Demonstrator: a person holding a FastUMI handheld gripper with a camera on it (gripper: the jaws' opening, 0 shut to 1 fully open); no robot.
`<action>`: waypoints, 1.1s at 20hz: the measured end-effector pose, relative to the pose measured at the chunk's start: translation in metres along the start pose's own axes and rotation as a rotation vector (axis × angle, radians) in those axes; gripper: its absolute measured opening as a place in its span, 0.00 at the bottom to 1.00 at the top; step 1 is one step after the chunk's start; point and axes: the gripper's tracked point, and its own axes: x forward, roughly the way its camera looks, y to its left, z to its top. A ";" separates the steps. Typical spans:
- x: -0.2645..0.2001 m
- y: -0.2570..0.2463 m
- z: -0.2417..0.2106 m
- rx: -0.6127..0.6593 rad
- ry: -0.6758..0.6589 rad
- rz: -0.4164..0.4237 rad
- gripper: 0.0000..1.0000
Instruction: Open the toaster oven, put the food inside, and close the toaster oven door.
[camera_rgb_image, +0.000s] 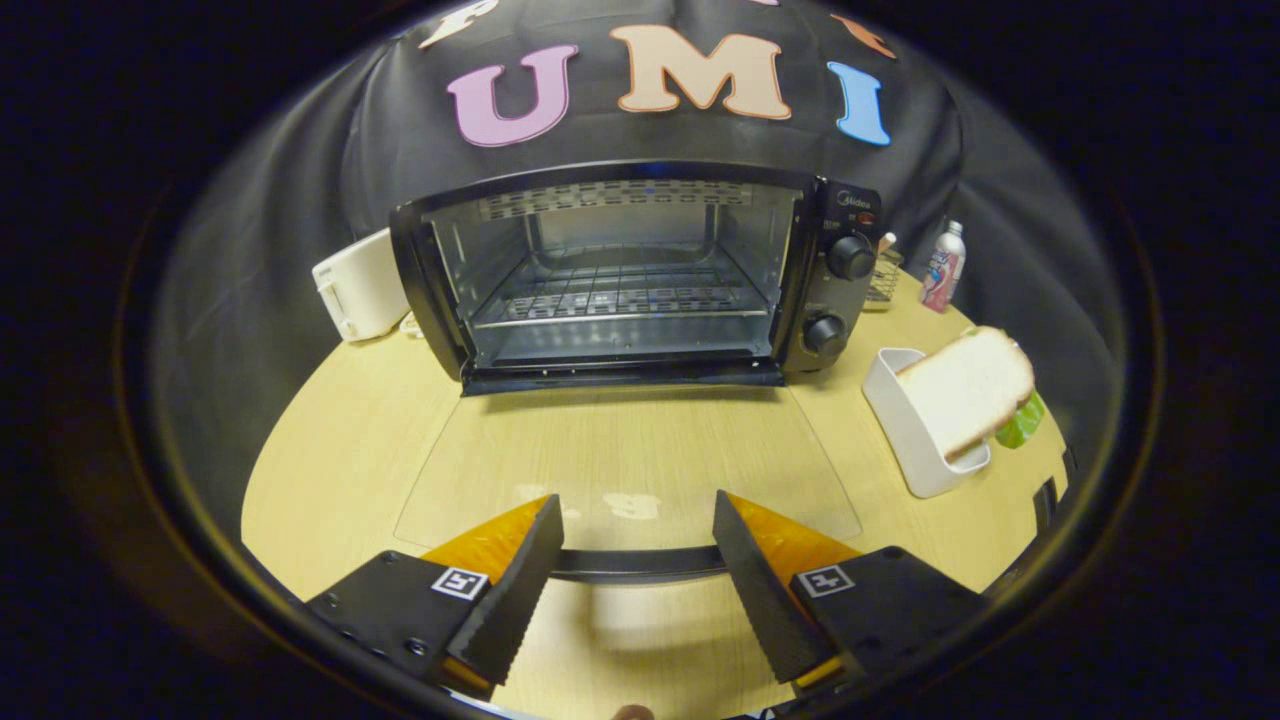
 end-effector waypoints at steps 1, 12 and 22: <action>-0.002 -0.001 0.003 -0.007 -0.005 -0.009 0.96; -0.036 -0.064 0.092 0.100 -0.222 -0.140 0.96; -0.062 -0.165 0.123 0.206 -0.318 -0.364 0.95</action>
